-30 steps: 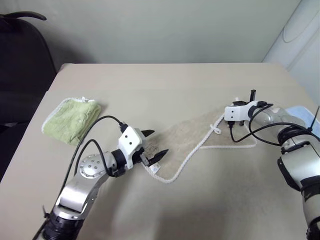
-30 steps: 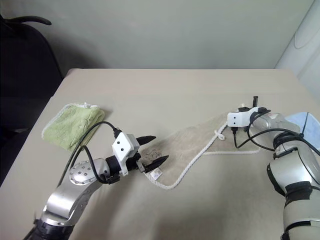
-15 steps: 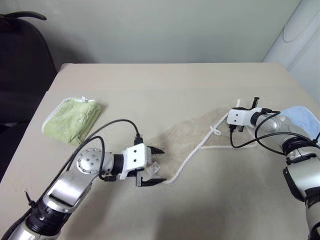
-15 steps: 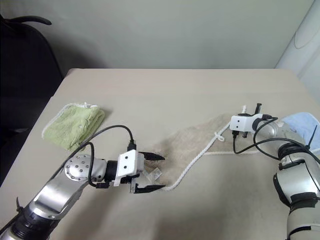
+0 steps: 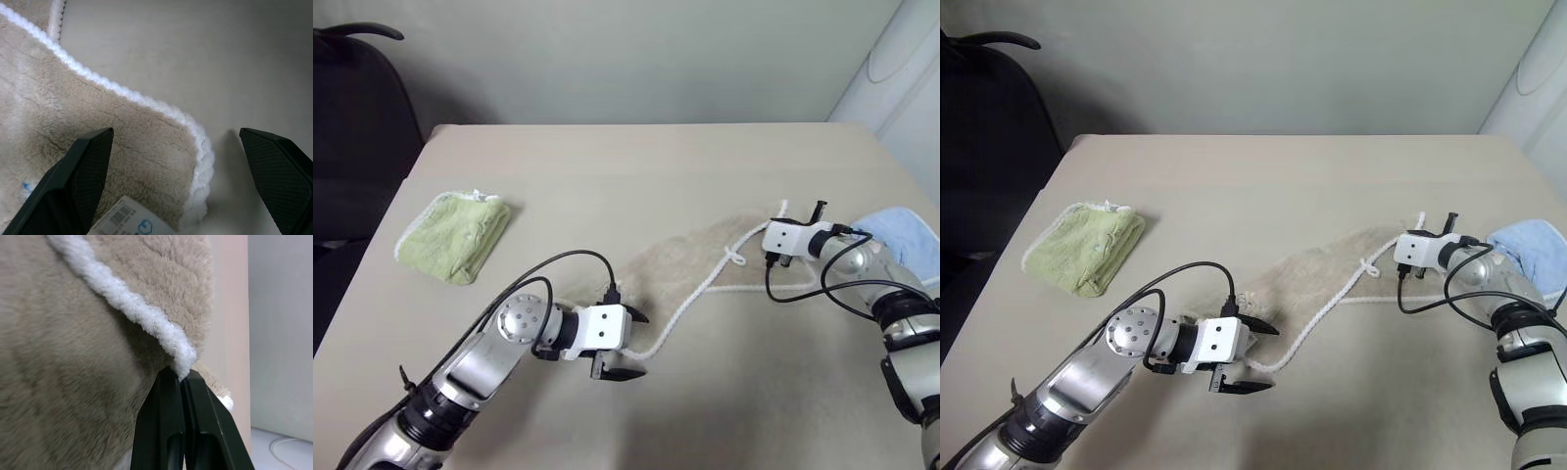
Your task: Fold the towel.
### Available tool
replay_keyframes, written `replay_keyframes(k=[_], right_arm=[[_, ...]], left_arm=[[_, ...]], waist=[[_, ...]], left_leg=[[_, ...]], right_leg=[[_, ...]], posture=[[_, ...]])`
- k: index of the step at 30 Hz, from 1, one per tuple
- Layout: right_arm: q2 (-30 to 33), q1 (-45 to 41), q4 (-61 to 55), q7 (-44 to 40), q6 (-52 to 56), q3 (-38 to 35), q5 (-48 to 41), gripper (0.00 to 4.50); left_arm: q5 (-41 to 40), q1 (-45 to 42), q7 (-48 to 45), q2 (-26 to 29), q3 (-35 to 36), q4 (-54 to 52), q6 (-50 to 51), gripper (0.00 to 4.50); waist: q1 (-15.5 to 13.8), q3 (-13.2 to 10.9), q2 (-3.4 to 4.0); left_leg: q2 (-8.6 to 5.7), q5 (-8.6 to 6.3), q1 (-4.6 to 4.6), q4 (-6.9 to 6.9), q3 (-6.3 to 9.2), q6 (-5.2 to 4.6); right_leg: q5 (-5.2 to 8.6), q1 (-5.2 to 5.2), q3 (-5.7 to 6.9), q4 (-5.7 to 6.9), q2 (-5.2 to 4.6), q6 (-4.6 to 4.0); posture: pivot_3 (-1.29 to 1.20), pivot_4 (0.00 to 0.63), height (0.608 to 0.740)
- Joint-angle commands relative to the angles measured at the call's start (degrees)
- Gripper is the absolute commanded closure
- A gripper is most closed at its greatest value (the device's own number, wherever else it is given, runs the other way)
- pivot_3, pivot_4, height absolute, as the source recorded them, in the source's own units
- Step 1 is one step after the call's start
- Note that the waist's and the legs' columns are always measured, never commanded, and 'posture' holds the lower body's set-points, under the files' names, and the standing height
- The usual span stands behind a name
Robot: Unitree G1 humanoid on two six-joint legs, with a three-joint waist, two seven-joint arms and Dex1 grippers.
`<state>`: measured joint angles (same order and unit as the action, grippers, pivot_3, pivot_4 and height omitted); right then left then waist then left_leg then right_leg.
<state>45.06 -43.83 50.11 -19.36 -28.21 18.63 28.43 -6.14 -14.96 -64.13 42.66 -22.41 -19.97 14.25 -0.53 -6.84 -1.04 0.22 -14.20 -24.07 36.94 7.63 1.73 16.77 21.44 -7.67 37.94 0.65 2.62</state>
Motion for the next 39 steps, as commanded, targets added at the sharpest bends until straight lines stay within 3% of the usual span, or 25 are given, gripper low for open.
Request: replay_keyframes(k=[1, 7, 11, 21, 30, 34, 39], right_arm=[[2.08, 2.11, -6.97, -2.07, 2.13, -3.40, -2.63, 4.49], [3.36, 5.74, -14.22, -4.16, 5.71, -6.09, -3.99, 4.49], [4.16, 8.04, -17.42, -4.31, 7.34, -7.86, -4.54, 4.50], [5.18, 10.37, -21.36, -4.89, 9.49, -9.82, -4.97, 4.50], [5.43, 10.45, -21.44, -5.44, 9.00, -10.00, -4.70, 4.50], [5.37, 10.32, -21.20, -5.53, 8.86, -9.92, -4.60, 4.50], [5.27, 10.17, -20.95, -5.44, 8.77, -9.75, -4.37, 4.50]], left_arm=[[2.36, 0.60, 0.41, 0.19, -1.43, -1.17, -0.23, 0.00], [4.55, 0.62, 0.20, 0.47, -2.22, 0.37, -2.10, 0.00], [5.35, -0.03, 0.86, -0.59, -2.14, 2.89, -4.35, 1.06], [5.01, -0.96, 1.12, -1.49, -1.30, 5.62, -6.63, 4.47], [2.27, 0.04, 1.93, -1.99, 0.79, 3.10, -4.32, 4.47], [1.12, 1.05, 1.09, -1.21, 1.63, 1.57, -2.95, 3.41], [3.17, 1.17, 1.78, -0.50, 1.30, 1.12, -3.83, 1.63]], waist=[[0.00, 0.01, 0.01], [0.00, 0.06, 0.09], [-0.16, 0.09, 0.15], [-0.11, 0.13, 0.21], [-0.07, 0.14, 0.23], [0.05, 0.14, 0.23], [0.08, 0.14, 0.23]], left_leg=[[0.01, 0.00, 0.00, 0.01, 0.00, 0.00], [0.01, 0.00, 0.04, 0.01, 0.01, -0.01], [0.01, -0.01, 0.06, 0.02, 0.03, -0.02], [-0.02, 0.02, 0.08, 0.12, 0.02, -0.11], [-0.02, 0.02, 0.08, 0.11, 0.01, -0.12], [0.00, 0.02, 0.08, 0.07, 0.01, -0.10], [0.00, 0.03, 0.07, 0.06, 0.00, -0.10]], right_leg=[[0.00, 0.00, 0.00, 0.00, 0.00, 0.00], [0.00, -0.04, 0.00, -0.01, 0.01, 0.01], [-0.01, -0.08, 0.00, -0.03, 0.00, 0.02], [-0.10, -0.17, -0.03, -0.08, 0.00, 0.18], [-0.10, -0.19, -0.04, -0.11, 0.00, 0.19], [-0.10, -0.14, -0.04, -0.11, 0.02, 0.19], [-0.10, -0.13, -0.04, -0.11, 0.02, 0.19]], posture=[[0.00, 0.150, 0.740], [0.00, 0.150, 0.740], [0.00, 0.150, 0.740], [0.00, 0.150, 0.740], [0.00, 0.150, 0.740], [0.00, 0.150, 0.740], [0.00, 0.150, 0.740]])
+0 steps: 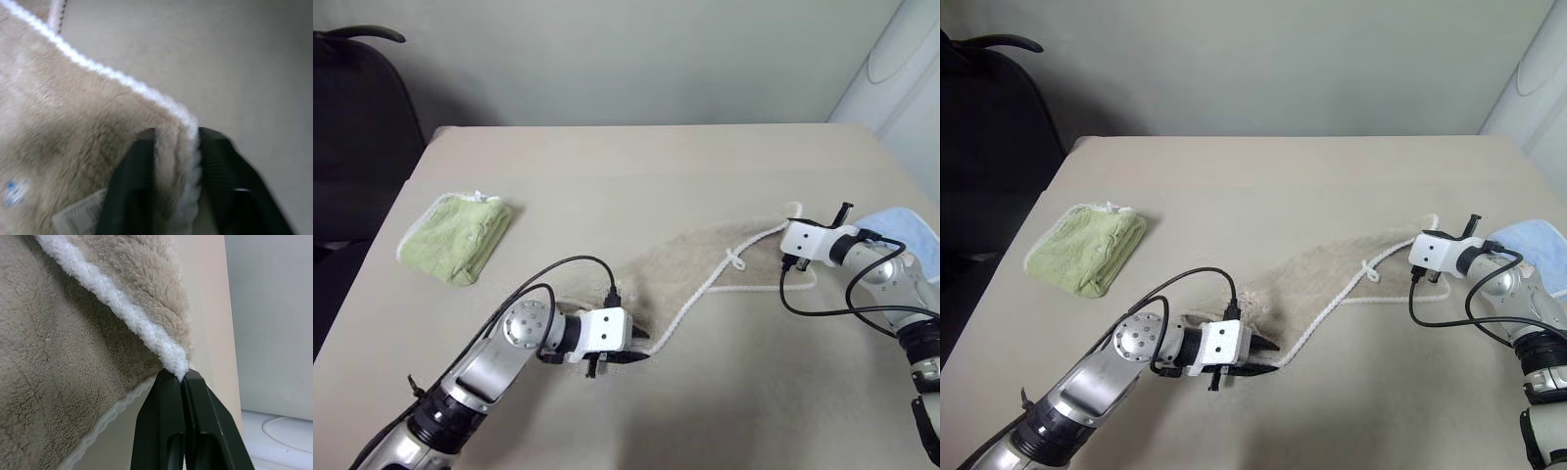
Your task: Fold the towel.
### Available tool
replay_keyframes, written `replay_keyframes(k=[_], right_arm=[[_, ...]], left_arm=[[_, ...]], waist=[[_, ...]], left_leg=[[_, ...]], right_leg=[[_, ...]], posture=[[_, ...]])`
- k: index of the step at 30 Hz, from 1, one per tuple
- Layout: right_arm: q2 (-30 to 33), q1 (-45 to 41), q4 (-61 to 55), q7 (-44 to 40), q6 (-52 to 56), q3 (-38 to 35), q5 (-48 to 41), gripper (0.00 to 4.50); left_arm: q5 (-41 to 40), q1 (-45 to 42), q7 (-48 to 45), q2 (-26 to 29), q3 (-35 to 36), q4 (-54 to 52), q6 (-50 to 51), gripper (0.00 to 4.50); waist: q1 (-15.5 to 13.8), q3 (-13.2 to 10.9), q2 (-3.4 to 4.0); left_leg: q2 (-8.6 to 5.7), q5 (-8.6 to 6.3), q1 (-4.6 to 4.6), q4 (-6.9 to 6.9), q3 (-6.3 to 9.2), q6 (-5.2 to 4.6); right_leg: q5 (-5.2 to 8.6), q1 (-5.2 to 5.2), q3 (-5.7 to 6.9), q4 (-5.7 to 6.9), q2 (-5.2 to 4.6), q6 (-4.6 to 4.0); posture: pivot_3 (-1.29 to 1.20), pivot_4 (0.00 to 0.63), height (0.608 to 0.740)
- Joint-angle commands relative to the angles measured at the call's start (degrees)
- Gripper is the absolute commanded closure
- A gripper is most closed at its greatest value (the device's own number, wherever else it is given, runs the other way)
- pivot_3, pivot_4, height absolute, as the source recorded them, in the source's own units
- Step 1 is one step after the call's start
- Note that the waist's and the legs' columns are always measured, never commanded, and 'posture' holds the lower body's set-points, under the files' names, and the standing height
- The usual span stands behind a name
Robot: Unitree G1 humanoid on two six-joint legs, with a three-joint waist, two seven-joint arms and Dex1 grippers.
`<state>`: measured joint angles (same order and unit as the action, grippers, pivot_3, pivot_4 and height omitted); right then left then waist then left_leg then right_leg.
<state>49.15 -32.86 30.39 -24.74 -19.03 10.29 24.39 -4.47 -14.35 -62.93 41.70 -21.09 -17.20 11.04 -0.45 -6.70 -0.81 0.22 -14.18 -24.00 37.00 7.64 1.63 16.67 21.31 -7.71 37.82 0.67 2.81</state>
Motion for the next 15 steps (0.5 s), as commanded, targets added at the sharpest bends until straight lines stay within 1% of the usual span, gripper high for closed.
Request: replay_keyframes(k=[1, 5, 15], right_arm=[[1.16, -0.78, -1.25, -0.06, -0.41, -1.41, -0.31, 4.50], [0.89, -0.83, -1.34, 0.12, -0.16, -1.35, -0.20, 4.50], [0.78, 0.08, -3.54, -0.22, 1.13, -1.58, -0.37, 4.50]], left_arm=[[1.70, 0.55, 0.60, 0.51, -0.18, -1.62, -0.66, 1.63], [4.39, -0.03, 0.58, 0.63, -1.57, -0.36, -2.09, 1.63], [3.09, 0.44, -3.30, 1.48, -2.20, -1.23, -1.22, 1.63]], waist=[[0.00, 0.00, 0.00], [-0.01, 0.00, 0.00], [0.04, 0.01, 0.02]], left_leg=[[0.00, 0.00, 0.00, 0.00, 0.00, 0.00], [0.00, 0.00, 0.00, 0.00, 0.00, -0.01], [0.00, 0.00, 0.00, 0.01, 0.00, -0.01]], right_leg=[[0.00, 0.00, 0.00, 0.00, 0.00, 0.00], [0.00, 0.00, 0.00, 0.00, 0.00, 0.00], [0.00, -0.01, 0.00, 0.00, 0.00, 0.00]], posture=[[0.00, 0.150, 0.740], [0.00, 0.150, 0.740], [0.00, 0.150, 0.740]])
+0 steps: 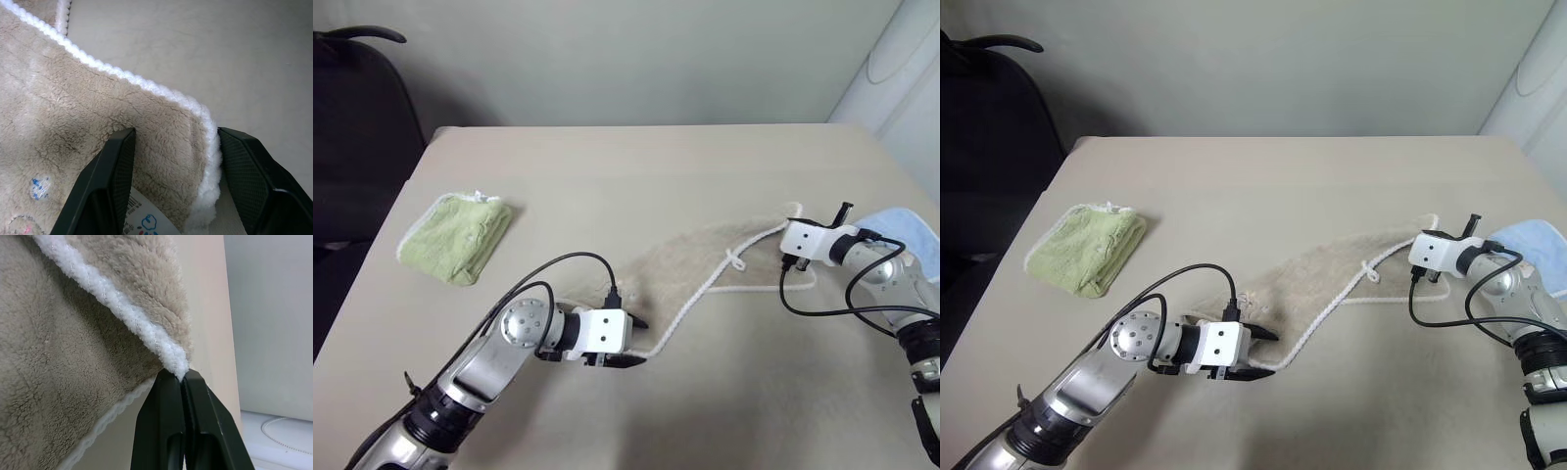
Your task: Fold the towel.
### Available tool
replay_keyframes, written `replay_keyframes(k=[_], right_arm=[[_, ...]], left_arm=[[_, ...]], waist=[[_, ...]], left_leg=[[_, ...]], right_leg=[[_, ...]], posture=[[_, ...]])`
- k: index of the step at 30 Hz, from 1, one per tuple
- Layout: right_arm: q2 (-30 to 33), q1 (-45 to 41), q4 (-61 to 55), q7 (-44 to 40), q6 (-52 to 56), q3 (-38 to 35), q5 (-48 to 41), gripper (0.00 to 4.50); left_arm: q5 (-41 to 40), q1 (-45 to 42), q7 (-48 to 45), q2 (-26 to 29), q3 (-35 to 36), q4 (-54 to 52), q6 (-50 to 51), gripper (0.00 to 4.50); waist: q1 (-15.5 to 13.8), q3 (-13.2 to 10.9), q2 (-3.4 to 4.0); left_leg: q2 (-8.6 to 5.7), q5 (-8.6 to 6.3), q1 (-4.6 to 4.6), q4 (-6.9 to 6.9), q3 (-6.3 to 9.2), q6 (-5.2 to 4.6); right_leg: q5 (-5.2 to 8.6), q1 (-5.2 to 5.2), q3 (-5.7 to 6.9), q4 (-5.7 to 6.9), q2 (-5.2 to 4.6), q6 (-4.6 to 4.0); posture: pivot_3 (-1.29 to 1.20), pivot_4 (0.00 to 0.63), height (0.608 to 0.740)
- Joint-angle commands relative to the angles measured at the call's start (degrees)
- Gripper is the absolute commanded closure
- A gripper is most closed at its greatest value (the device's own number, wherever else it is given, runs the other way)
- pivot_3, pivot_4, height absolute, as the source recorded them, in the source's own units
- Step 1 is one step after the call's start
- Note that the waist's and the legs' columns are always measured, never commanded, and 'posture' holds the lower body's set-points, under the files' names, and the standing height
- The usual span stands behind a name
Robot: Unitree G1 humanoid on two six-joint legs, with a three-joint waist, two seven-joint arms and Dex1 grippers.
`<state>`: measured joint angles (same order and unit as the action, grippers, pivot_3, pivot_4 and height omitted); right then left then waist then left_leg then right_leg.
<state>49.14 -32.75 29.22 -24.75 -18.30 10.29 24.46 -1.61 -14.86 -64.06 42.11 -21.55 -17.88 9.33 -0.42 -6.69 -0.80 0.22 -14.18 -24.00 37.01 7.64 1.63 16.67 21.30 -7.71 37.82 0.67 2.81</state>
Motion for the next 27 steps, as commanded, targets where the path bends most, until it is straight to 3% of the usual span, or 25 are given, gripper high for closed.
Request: replay_keyframes(k=[1, 3, 10, 21, 24, 27], right_arm=[[0.81, 0.20, -2.75, -0.26, 0.59, -1.60, -0.46, 4.50], [0.71, 0.52, -3.33, -0.40, 0.90, -1.41, -0.33, 4.50], [0.37, 1.01, -5.46, -0.94, 2.43, -1.32, -0.20, 4.50], [0.12, 1.62, -7.57, -1.33, 3.88, -1.26, -0.18, 4.50], [-0.34, 1.84, -8.10, -1.42, 4.25, -1.25, -0.43, 4.50], [-0.75, 2.21, -9.01, -1.49, 4.76, -1.43, -0.62, 4.50]], left_arm=[[0.31, 0.94, -2.04, 0.91, -1.76, -0.35, 0.88, 1.63], [0.02, 0.74, -2.21, 0.53, -1.80, 0.17, 1.45, 1.63], [0.15, 0.14, -2.96, 0.36, -2.84, 0.55, 2.48, 0.02], [0.67, -1.23, -4.55, -0.97, -4.78, 3.66, 3.85, 0.02], [0.86, -1.76, -4.49, -1.60, -5.03, 4.99, 3.44, 0.60], [0.10, -2.11, -4.98, -2.28, -4.56, 5.12, 3.90, 1.63]], waist=[[0.00, 0.00, 0.00], [0.00, 0.00, 0.00], [0.01, 0.00, 0.01], [-0.05, 0.04, 0.04], [-0.09, 0.15, 0.17], [-0.42, 0.26, 0.34]], left_leg=[[0.00, 0.00, 0.00, 0.00, 0.00, 0.00], [0.00, 0.00, 0.00, 0.00, 0.00, 0.00], [0.00, 0.00, 0.00, 0.01, 0.00, 0.01], [-0.01, 0.01, 0.01, 0.02, 0.00, 0.01], [0.00, 0.01, 0.04, 0.02, 0.00, 0.02], [-0.04, -0.01, 0.13, 0.04, 0.00, -0.03]], right_leg=[[0.00, 0.00, 0.00, 0.00, 0.00, 0.00], [0.00, 0.00, 0.00, 0.00, 0.00, 0.00], [0.00, 0.00, 0.00, 0.00, 0.00, 0.00], [0.00, -0.02, 0.01, 0.00, 0.00, 0.00], [0.00, -0.05, 0.00, 0.00, 0.00, 0.00], [0.00, -0.18, 0.00, -0.02, -0.04, 0.01]], posture=[[0.00, 0.150, 0.740], [0.00, 0.150, 0.740], [0.00, 0.150, 0.740], [0.00, 0.150, 0.740], [0.00, 0.150, 0.740], [0.00, 0.150, 0.740]])
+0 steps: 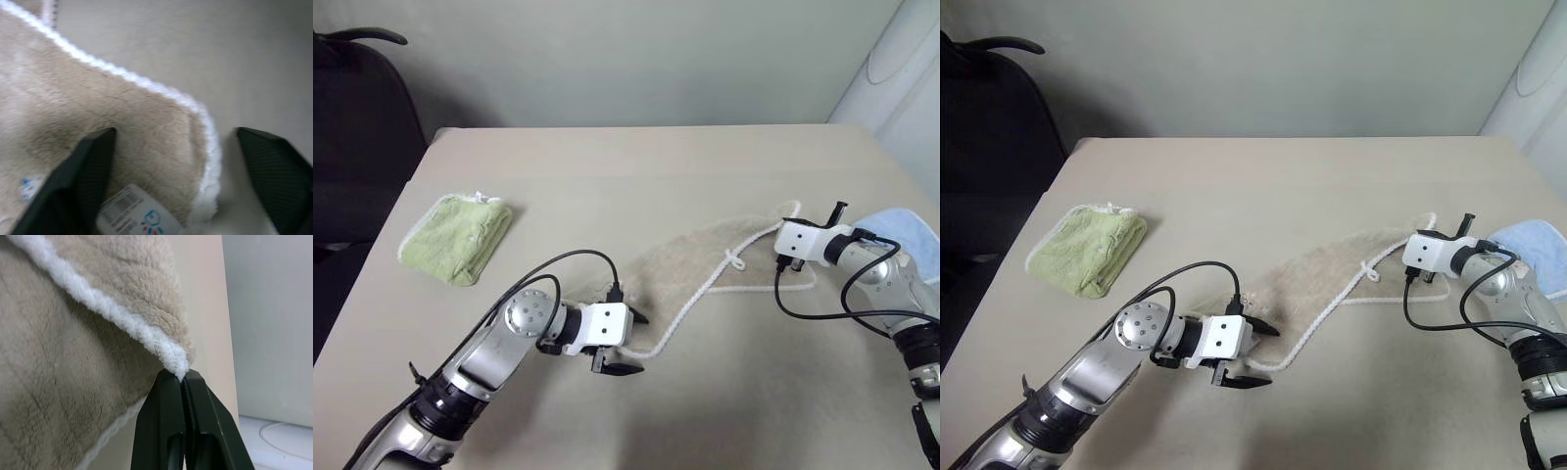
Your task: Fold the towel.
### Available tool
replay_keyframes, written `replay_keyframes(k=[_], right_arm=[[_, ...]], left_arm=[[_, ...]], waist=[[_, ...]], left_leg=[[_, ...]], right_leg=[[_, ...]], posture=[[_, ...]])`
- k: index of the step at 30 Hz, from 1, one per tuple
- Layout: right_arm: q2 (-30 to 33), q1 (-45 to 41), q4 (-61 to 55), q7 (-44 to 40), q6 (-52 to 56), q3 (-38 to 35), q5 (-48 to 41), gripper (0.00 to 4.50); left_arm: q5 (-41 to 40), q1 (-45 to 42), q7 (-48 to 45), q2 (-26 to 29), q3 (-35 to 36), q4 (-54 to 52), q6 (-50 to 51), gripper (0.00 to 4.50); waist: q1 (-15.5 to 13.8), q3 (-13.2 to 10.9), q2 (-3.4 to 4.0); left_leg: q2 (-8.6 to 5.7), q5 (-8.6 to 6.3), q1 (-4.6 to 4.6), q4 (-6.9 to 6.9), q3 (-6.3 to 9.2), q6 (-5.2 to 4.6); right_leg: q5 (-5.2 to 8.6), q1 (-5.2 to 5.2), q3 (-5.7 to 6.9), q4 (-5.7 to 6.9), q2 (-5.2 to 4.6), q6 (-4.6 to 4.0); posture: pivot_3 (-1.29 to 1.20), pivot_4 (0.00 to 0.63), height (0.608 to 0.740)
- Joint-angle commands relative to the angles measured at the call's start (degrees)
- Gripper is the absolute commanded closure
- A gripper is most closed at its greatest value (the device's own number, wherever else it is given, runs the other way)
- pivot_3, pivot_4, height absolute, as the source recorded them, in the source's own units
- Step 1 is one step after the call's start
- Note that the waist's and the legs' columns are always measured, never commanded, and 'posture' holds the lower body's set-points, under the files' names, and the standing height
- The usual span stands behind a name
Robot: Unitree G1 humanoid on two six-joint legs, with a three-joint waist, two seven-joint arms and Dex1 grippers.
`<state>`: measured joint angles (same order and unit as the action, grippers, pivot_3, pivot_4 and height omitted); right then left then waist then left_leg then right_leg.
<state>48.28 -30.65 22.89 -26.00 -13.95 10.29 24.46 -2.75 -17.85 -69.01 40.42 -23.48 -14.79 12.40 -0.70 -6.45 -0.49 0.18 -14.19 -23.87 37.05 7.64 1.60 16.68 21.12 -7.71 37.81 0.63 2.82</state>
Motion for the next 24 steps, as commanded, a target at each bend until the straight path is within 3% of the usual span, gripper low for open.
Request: replay_keyframes(k=[1, 6, 9, 18, 24], right_arm=[[0.02, 0.34, -3.01, -0.23, 0.59, -1.51, -0.66, 4.50], [-0.11, 1.03, -3.87, -0.36, 1.05, -1.74, -0.76, 4.50], [0.00, 0.77, -3.76, -0.49, 0.97, -1.77, -0.78, 4.50], [-0.20, 0.50, -3.48, -0.50, 0.55, -1.48, -0.67, 4.50], [2.05, -0.75, -0.68, -0.04, -1.07, -2.61, -0.68, 4.50]], left_arm=[[1.25, 0.93, -0.12, -0.62, -2.54, 2.03, 0.80, 2.01], [1.48, 1.51, -0.08, -0.23, -2.19, 1.90, 0.28, 3.74], [1.96, 1.80, 0.75, -0.19, -2.06, 2.14, -0.35, 4.48], [-2.70, 2.71, 3.22, -3.06, 1.75, 0.20, 2.15, 4.48], [-17.13, -0.27, 9.27, -8.86, 15.58, -3.43, 11.20, 4.48]], waist=[[-0.28, 0.03, 0.05], [-0.83, 0.04, 0.06], [-0.69, 0.06, 0.10], [-0.74, 0.10, 0.15], [-0.71, 0.07, 0.12]], left_leg=[[-0.02, -0.02, 0.01, 0.02, 0.00, -0.03], [-0.04, -0.01, 0.09, 0.07, 0.01, -0.09], [-0.03, -0.01, 0.12, 0.04, 0.01, -0.09], [-0.04, -0.02, 0.12, 0.01, 0.00, -0.11], [-0.02, 0.24, 0.00, 0.01, -0.01, 0.35]], right_leg=[[-0.01, -0.03, 0.00, 0.00, -0.01, 0.02], [-0.06, -0.22, 0.00, -0.17, -0.04, 0.13], [-0.07, -0.23, -0.01, -0.21, -0.02, 0.13], [-0.08, -0.28, -0.02, -0.32, -0.03, 0.15], [-0.08, -0.14, -0.01, -0.27, -0.01, 0.15]], posture=[[0.00, 0.150, 0.740], [0.00, 0.150, 0.740], [0.00, 0.150, 0.740], [0.00, 0.150, 0.740], [0.00, 0.150, 0.740]])
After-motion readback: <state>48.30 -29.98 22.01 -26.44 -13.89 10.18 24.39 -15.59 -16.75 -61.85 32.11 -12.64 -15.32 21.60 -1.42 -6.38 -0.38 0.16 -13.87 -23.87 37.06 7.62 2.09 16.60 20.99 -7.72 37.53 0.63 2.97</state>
